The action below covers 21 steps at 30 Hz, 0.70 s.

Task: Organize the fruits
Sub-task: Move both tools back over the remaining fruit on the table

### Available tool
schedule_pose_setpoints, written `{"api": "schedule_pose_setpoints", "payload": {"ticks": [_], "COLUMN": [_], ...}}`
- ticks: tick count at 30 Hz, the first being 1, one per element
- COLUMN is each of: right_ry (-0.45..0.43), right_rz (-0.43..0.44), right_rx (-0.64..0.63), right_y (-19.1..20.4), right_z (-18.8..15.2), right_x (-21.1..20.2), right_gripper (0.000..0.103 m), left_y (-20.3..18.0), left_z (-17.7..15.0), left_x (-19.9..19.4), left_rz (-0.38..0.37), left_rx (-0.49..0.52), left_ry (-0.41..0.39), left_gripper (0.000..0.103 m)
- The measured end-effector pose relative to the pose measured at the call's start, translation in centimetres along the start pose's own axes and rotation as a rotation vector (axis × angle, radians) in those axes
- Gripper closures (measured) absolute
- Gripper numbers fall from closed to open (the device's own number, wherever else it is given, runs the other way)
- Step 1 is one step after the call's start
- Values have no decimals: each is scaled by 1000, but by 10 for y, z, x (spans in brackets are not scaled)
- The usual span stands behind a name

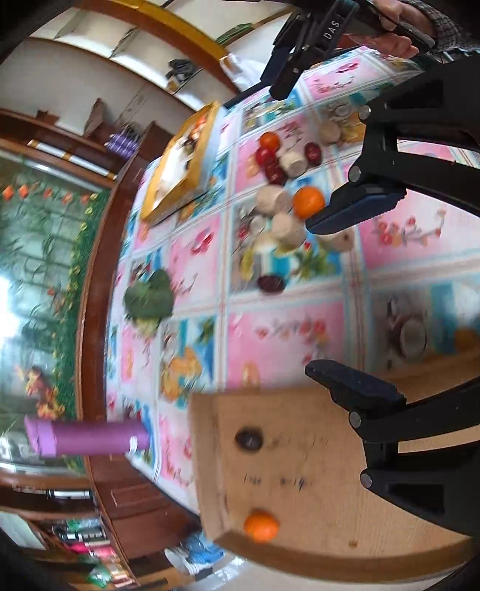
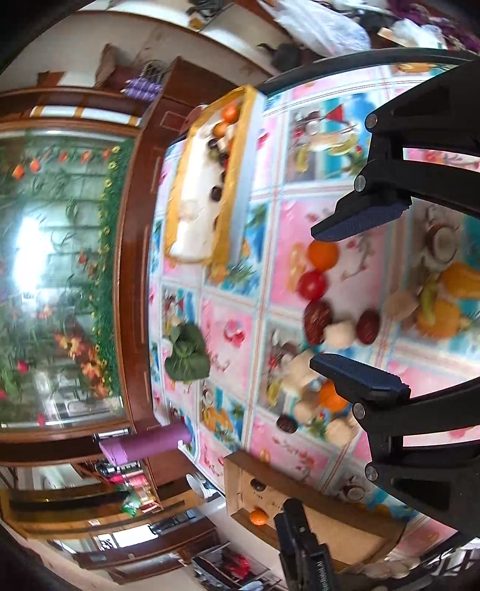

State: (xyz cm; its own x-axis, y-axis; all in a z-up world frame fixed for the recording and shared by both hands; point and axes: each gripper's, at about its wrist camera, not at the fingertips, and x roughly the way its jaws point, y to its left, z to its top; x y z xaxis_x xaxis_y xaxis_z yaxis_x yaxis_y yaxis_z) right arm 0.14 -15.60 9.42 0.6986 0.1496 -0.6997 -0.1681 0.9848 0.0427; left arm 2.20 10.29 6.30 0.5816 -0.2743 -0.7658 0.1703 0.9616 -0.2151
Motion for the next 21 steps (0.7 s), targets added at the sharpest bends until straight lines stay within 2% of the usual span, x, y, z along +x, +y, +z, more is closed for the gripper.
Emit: {"api": "schedule_pose_setpoints", "payload": {"ticks": [5, 12, 15, 18, 21], "right_ry": [35, 70, 90, 109, 130], "right_rz": [29, 78, 110, 128, 128], "right_rx": [74, 133, 120, 65, 24], "right_y": [-31, -40, -37, -26, -17], "right_z": [-20, -29, -32, -39, -47], "right_x": [4, 25, 30, 33, 39], "right_gripper": [36, 36, 36, 36, 36], "left_y": [-28, -41, -44, -47, -49], "left_z": [-13, -23, -27, -28, -28], "left_x": [26, 38, 39, 43, 49], "left_rz": [-7, -48, -69, -81, -63], "left_rx": [59, 161, 205, 229, 235], "left_ry": [48, 60, 59, 70, 80], "left_gripper": [34, 34, 35, 43, 44]}}
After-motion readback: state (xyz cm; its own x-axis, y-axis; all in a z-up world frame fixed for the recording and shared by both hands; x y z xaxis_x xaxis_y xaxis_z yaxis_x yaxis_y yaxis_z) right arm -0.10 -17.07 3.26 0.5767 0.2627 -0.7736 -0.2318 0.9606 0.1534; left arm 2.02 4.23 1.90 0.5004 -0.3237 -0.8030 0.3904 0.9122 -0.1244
